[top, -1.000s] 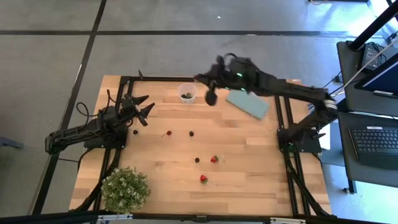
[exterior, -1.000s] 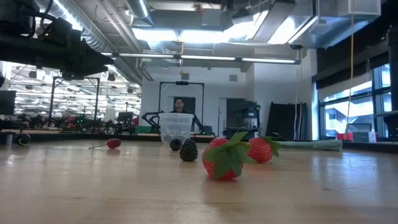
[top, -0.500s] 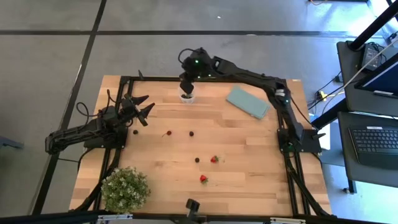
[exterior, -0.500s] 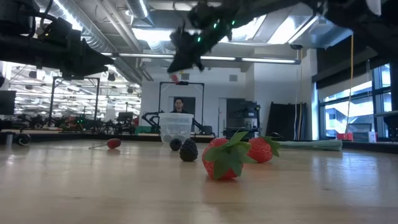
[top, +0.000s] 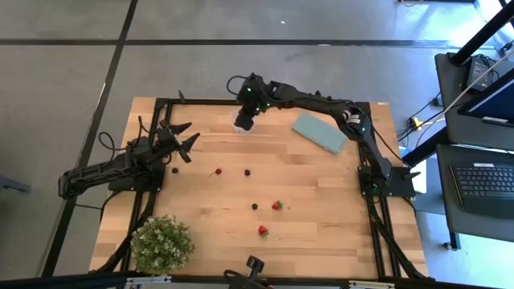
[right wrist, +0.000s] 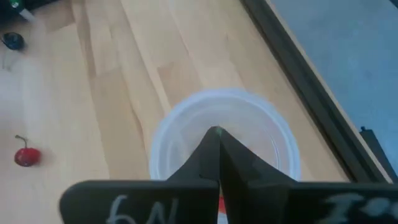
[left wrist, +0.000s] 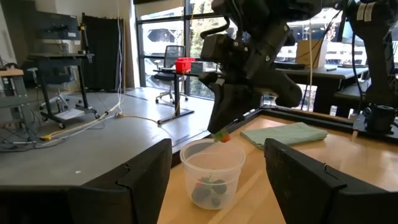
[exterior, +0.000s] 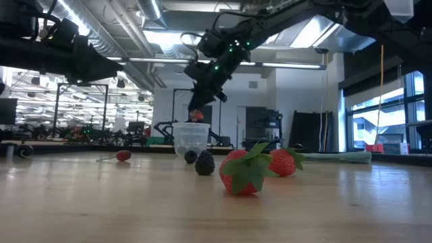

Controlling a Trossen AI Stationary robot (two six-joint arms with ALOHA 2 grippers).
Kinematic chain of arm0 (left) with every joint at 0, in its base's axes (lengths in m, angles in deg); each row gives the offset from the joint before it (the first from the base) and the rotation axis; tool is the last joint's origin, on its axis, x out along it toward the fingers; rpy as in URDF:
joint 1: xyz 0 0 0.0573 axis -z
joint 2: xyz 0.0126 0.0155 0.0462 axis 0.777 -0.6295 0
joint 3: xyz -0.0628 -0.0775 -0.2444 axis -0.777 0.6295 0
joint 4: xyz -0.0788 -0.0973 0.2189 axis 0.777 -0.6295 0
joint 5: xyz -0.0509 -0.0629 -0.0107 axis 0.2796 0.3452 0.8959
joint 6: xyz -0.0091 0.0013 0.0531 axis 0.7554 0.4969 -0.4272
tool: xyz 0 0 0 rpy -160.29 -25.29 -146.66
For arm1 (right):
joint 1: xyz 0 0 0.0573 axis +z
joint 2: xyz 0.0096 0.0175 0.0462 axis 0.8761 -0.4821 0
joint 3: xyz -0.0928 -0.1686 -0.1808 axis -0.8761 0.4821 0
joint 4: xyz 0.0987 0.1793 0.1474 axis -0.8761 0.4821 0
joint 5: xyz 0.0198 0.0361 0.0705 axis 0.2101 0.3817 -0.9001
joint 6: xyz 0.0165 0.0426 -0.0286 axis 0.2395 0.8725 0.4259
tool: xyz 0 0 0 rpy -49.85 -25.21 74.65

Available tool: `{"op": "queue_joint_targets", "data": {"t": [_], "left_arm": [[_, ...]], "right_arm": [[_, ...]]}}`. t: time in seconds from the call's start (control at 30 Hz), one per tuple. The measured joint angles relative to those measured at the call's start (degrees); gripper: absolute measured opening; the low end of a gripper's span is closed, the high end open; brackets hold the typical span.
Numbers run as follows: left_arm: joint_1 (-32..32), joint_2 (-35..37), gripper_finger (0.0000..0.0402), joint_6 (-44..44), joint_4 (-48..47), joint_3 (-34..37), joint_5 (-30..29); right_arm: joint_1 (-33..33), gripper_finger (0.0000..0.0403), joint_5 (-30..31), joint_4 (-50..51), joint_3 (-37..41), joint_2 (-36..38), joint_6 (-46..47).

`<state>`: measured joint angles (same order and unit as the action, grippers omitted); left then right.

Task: Pick and placing Produce into tupperware
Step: Put the right red strawberry into the transparent container, then put the top red strawberry into the transparent container

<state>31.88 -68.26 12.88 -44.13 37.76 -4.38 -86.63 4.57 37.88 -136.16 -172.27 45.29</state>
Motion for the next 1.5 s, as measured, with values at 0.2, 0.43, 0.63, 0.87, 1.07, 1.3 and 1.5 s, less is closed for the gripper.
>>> {"op": "queue_joint_targets", "data": {"t": [0.2, 0.43, 0.63, 0.87, 1.07, 1.3, 1.5], "left_arm": [[0.0, 0.0, 0.0247, 0.0, 0.0, 0.0, 0.0], [0.0, 0.0, 0.0247, 0.0, 0.0, 0.0, 0.0], [0.0, 0.0, 0.0247, 0.0, 0.0, 0.0, 0.0], [0.0, 0.0, 0.0247, -0.1, 0.0, 0.0, 0.0], [0.0, 0.0, 0.0247, -0.1, 0.0, 0.0, 0.0], [0.0, 0.0, 0.0247, 0.0, 0.0, 0.0, 0.0], [0.0, 0.0, 0.0247, 0.0, 0.0, 0.0, 0.0]], "right_arm": [[0.0, 0.0000, 1.1, -1.3, 2.0, 0.0, 0.0], [0.0, 0.0006, 1.1, -4.3, 2.0, 0.0, -0.1], [0.0, 0.0022, 1.0, -4.4, 2.0, 0.0, -0.4], [0.0, 0.0041, 1.0, -4.5, 2.0, 0.0, -1.8], [0.0, 0.0078, 1.0, -4.5, 2.0, 0.0, -1.8], [0.2, 0.0139, -2.3, 0.9, -1.0, 0.5, -3.5], [2.1, 0.0173, -4.2, 10.4, -7.6, 4.4, -7.7]]}}
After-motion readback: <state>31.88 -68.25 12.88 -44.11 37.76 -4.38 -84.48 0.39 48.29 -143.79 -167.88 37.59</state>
